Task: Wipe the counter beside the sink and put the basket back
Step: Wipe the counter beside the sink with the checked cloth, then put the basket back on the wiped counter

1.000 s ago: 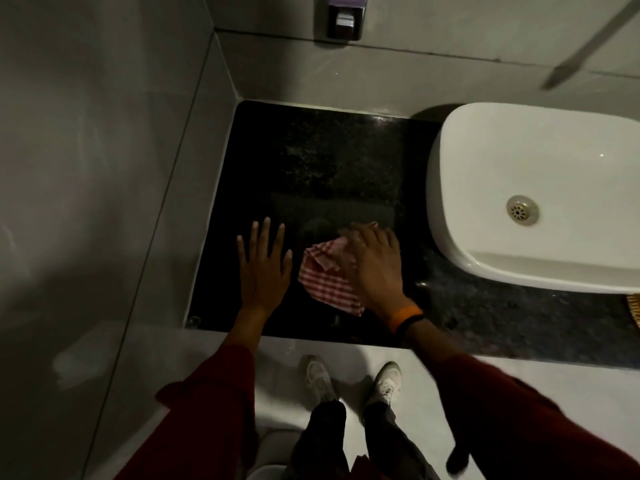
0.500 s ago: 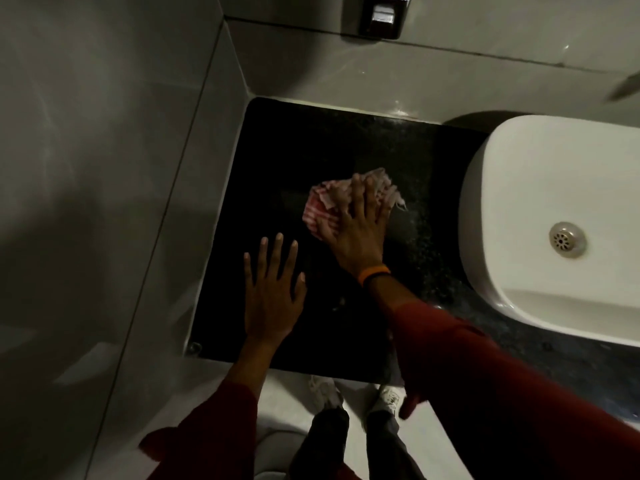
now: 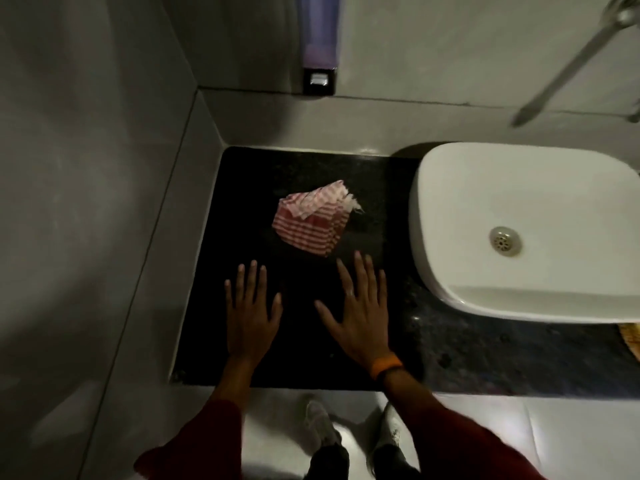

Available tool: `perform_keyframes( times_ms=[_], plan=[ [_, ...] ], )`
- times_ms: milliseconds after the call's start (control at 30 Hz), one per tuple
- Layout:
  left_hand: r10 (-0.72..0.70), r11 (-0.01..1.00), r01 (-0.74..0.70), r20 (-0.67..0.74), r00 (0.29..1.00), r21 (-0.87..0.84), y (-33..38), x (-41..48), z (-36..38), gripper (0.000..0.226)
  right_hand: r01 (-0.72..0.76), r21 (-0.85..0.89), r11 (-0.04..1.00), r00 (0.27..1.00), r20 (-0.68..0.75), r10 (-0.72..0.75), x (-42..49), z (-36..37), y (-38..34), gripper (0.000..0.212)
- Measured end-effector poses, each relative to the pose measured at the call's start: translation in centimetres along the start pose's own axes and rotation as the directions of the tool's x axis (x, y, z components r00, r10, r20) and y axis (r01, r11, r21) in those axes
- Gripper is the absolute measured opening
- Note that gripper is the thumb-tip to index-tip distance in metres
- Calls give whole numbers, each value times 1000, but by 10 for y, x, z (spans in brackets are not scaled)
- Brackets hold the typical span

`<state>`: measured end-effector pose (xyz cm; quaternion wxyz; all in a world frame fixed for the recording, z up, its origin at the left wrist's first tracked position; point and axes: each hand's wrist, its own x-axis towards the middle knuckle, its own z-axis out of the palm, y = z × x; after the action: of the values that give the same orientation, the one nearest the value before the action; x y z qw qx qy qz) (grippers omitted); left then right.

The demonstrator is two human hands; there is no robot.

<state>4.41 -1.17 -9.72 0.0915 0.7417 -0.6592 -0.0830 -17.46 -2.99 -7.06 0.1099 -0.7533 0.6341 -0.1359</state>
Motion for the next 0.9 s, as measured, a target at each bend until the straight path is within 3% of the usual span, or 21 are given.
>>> perform_keyframes(
  times_ms=[200, 400, 567, 633, 767, 833, 900],
  plan=[
    [262, 962, -256, 60, 963, -98, 83, -50, 0, 68, -151, -48, 987, 988, -26, 150, -126, -43, 114, 82],
    [519, 845, -481, 145, 842, -234, 257, -97, 30, 68, -288, -126, 949, 956, -103, 276, -164, -104, 252, 83],
    [702, 690, -650, 75, 709, -319, 418, -99, 46, 65, -379, -64, 923, 910, -205, 360, -161, -171, 362, 80],
    [703, 679, -642, 61, 709, -357, 476, -98, 50, 62, -415, -59, 908, 887, -248, 390, -155, -196, 405, 79],
    [620, 740, -537, 99, 779, -407, 571, -93, 60, 63, -523, 8, 853, 799, -343, 493, -142, -240, 484, 74],
    [537, 789, -398, 209, 818, -469, 612, -85, 65, 71, -585, 45, 810, 746, -363, 559, -137, -253, 522, 69],
    [393, 825, -152, 359, 846, -544, 664, -87, 80, 77, -667, 137, 732, 677, -298, 673, -144, -259, 575, 63]
  ],
)
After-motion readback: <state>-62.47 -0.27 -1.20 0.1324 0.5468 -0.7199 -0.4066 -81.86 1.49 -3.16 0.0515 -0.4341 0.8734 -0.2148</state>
